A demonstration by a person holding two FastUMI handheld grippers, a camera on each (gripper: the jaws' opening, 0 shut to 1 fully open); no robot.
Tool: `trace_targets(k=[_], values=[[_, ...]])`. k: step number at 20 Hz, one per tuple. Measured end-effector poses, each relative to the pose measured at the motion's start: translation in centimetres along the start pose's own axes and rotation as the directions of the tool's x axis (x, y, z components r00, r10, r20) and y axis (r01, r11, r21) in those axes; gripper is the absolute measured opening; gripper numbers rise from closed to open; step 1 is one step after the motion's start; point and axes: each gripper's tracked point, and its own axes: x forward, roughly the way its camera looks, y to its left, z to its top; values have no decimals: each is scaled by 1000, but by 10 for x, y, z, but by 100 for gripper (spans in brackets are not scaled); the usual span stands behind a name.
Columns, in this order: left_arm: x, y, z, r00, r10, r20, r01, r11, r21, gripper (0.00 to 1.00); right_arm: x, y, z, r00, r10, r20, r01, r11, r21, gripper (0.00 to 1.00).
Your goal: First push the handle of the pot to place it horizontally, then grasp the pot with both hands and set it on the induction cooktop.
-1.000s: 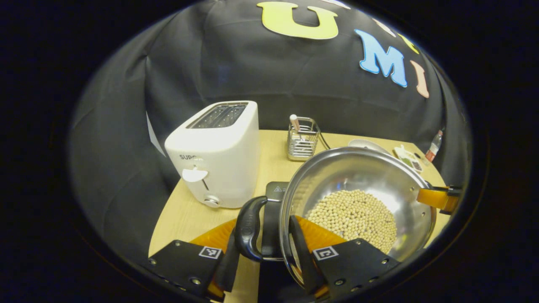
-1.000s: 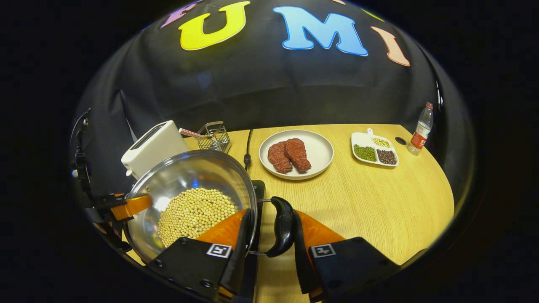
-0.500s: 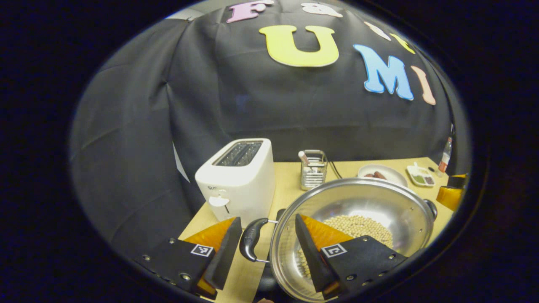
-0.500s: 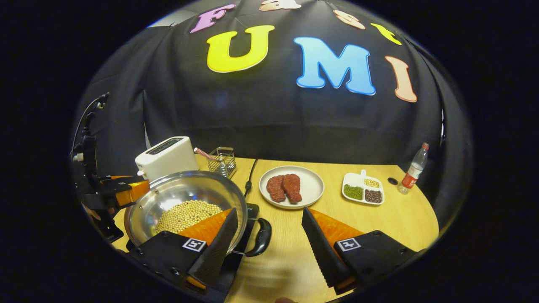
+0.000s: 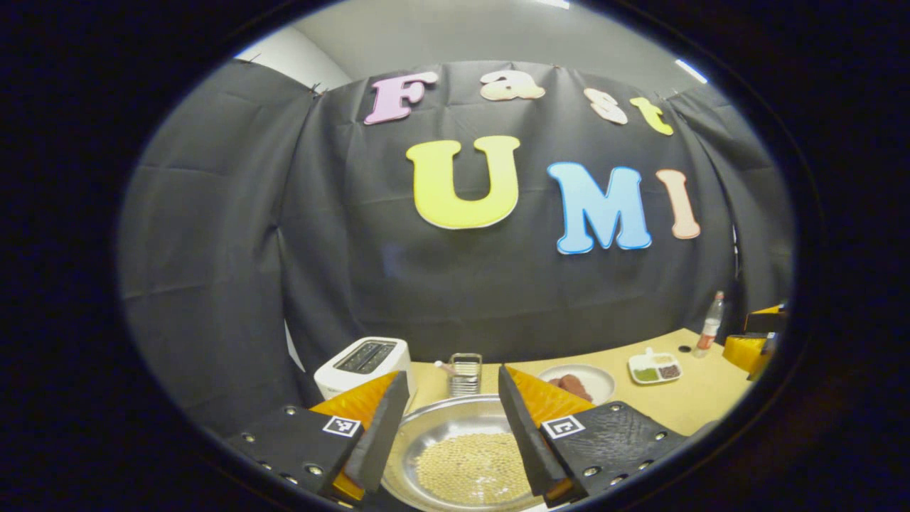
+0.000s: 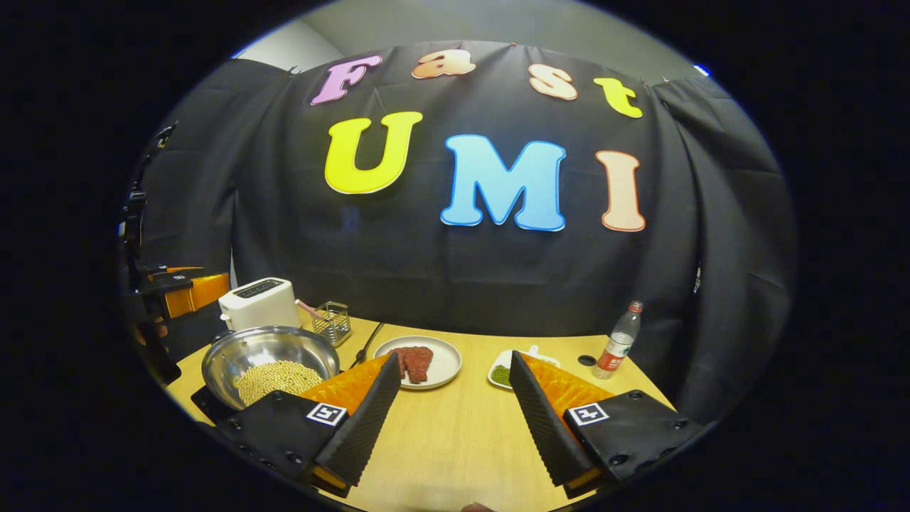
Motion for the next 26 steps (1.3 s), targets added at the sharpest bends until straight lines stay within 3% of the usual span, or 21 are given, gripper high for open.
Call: trace_targets(k=[5, 7, 9, 11, 16, 19, 24, 26], values=[[-52, -74, 36, 997, -60, 56, 60, 998, 0, 74, -49, -67, 14, 997, -62, 54, 59, 997, 42, 94], [-72, -95, 50, 993, -76, 85, 75, 997, 15, 80, -70, -87, 18, 994, -76, 82, 71, 996, 56, 97], [-94, -114, 61, 990, -85, 109, 83, 996, 26, 74, -89, -107, 18, 991, -83, 104, 79, 996, 44, 97], [-114, -131, 67, 988, -91, 125, 90, 996, 16, 74, -107, -122, 21, 988, -89, 123, 85, 996, 34, 97], [-162, -163, 78, 984, -80, 159, 79, 997, 14, 77, -151, -146, 19, 986, -68, 155, 59, 996, 60, 97], [-196, -181, 81, 981, -82, 173, 81, 997, 17, 73, -178, -156, 16, 984, -46, 170, 37, 998, 58, 94], [-239, -199, 95, 972, -97, 213, 90, 995, 41, 77, -211, -167, 19, 979, -47, 197, 35, 998, 61, 94], [-252, -199, 99, 969, -107, 221, 100, 994, 43, 74, -221, -166, 20, 978, -51, 204, 39, 997, 65, 97]])
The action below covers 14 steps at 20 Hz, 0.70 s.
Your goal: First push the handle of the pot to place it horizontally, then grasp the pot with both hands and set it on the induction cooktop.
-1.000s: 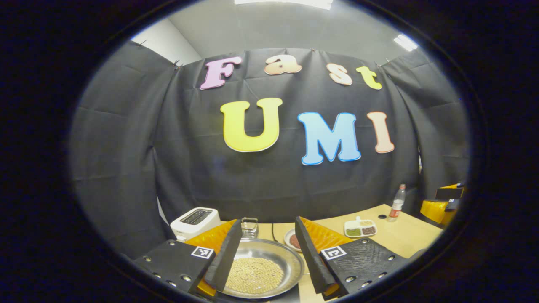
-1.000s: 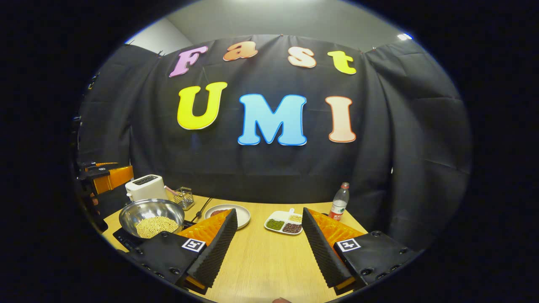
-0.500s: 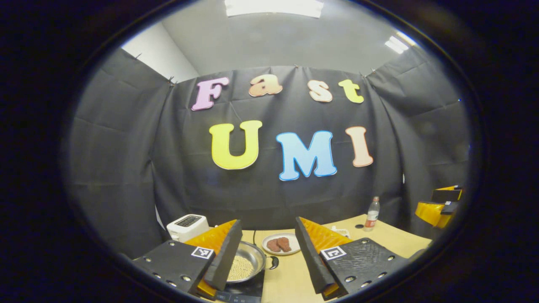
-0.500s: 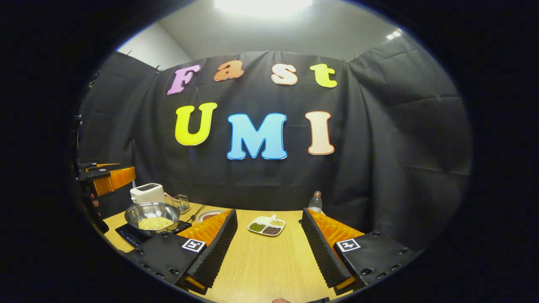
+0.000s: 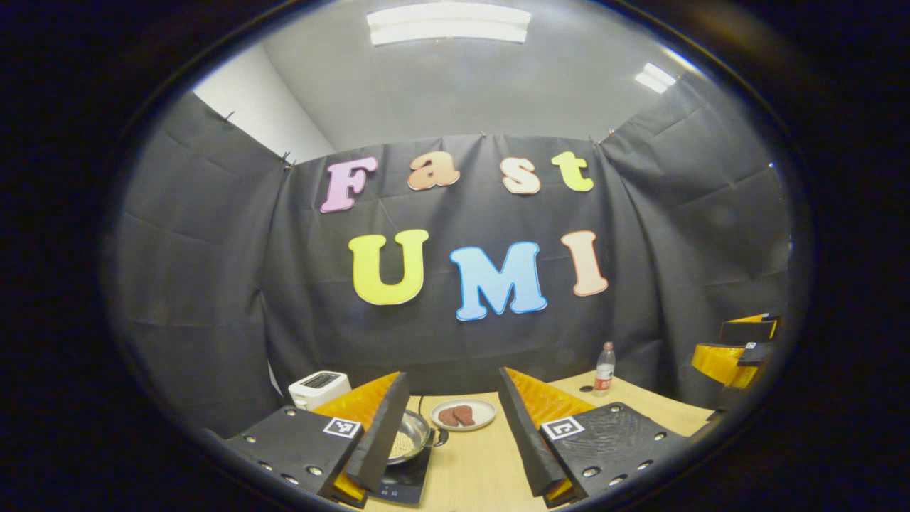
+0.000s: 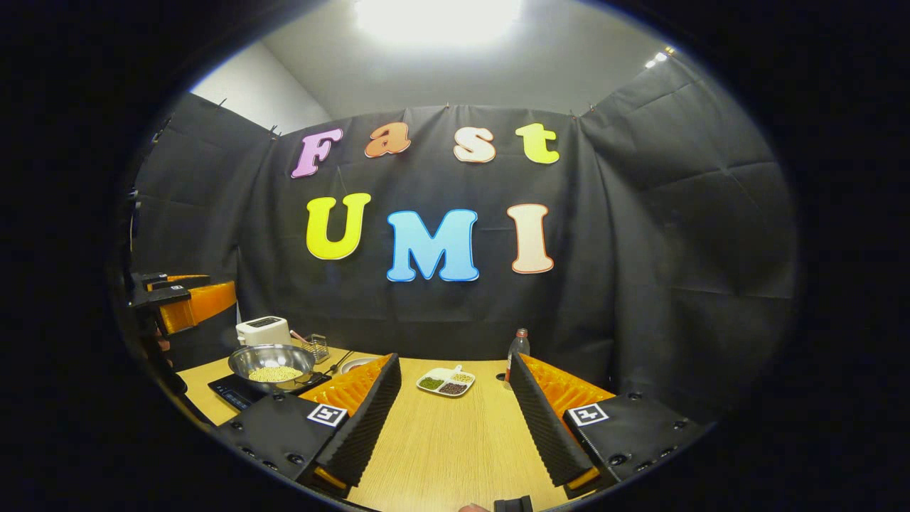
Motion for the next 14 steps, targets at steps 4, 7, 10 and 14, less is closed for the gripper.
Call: trace_targets(k=[4, 7, 10, 14], values=[[-19, 6, 5, 1000, -16, 11, 16, 1000, 13, 74, -18, 8, 3, 1000, -13, 4, 13, 1000, 1, 94], [-36, 16, 3, 1000, -29, 6, 29, 1000, 2, 73, -33, 20, 7, 1000, -16, 14, 16, 1000, -2, 97], [-55, 29, 3, 999, -33, 5, 33, 999, 5, 73, -49, 30, 14, 999, -27, 30, 27, 1000, -10, 94], [-81, 46, 3, 1000, -29, 13, 29, 1000, 0, 77, -69, 37, 20, 997, -45, 55, 47, 998, -30, 97]])
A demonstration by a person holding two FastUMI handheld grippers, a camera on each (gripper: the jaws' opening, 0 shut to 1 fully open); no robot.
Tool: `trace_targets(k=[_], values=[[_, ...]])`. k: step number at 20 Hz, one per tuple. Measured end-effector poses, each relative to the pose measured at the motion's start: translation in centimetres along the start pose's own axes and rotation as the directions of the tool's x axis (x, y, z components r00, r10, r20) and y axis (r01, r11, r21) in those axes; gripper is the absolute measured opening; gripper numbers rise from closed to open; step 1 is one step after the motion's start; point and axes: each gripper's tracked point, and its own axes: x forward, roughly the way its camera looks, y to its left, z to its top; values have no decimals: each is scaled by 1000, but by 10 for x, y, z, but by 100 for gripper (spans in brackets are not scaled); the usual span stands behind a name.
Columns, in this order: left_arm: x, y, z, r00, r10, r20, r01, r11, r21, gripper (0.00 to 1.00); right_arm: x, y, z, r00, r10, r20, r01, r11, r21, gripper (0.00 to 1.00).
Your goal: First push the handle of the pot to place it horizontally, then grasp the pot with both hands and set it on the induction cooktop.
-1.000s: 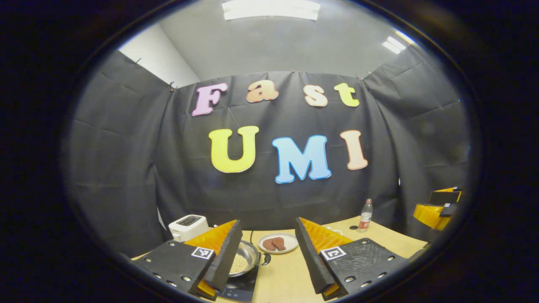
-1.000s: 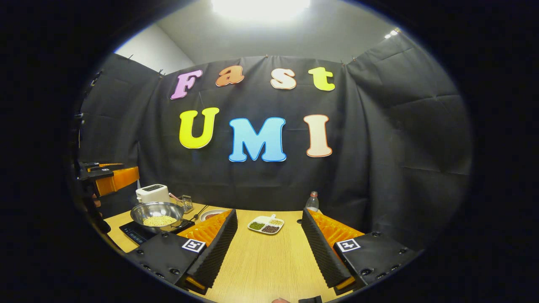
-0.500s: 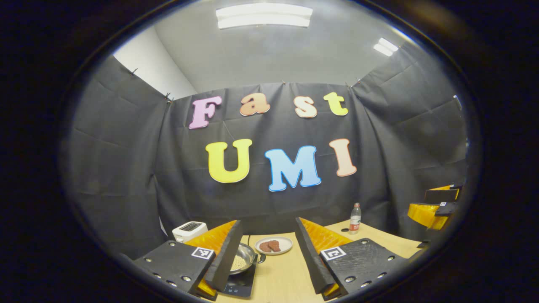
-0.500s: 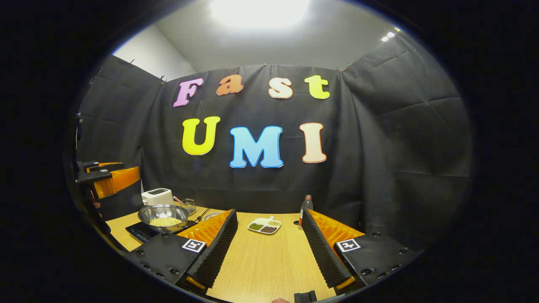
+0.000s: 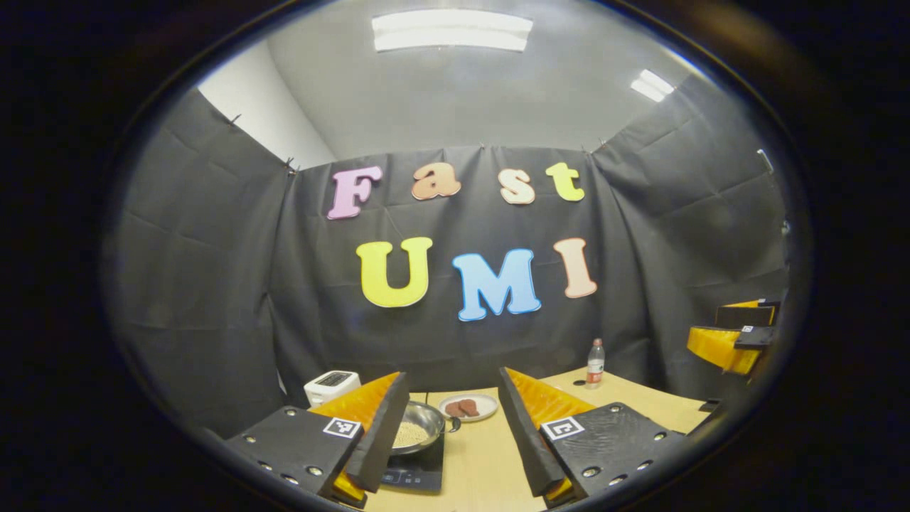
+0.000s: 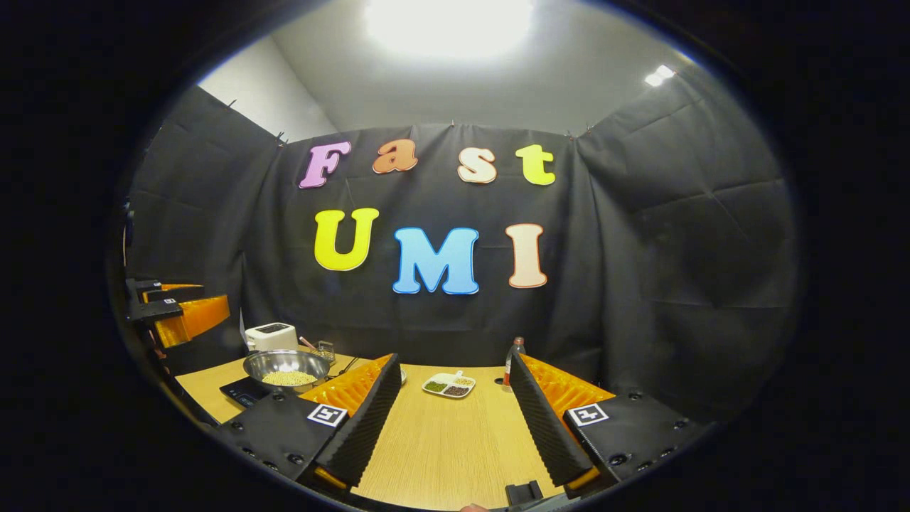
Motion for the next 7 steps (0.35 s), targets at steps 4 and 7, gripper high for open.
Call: trace_targets(k=[4, 7], values=[[-18, 11, -1, 1000, 4, 7, -4, 1000, -5, 74, -16, 6, -1, 1000, -17, -1, 17, 1000, 8, 94], [-28, 16, -2, 1000, 8, 5, -8, 1000, -10, 73, -25, 5, 3, 1000, -25, 13, 25, 1000, -6, 97]])
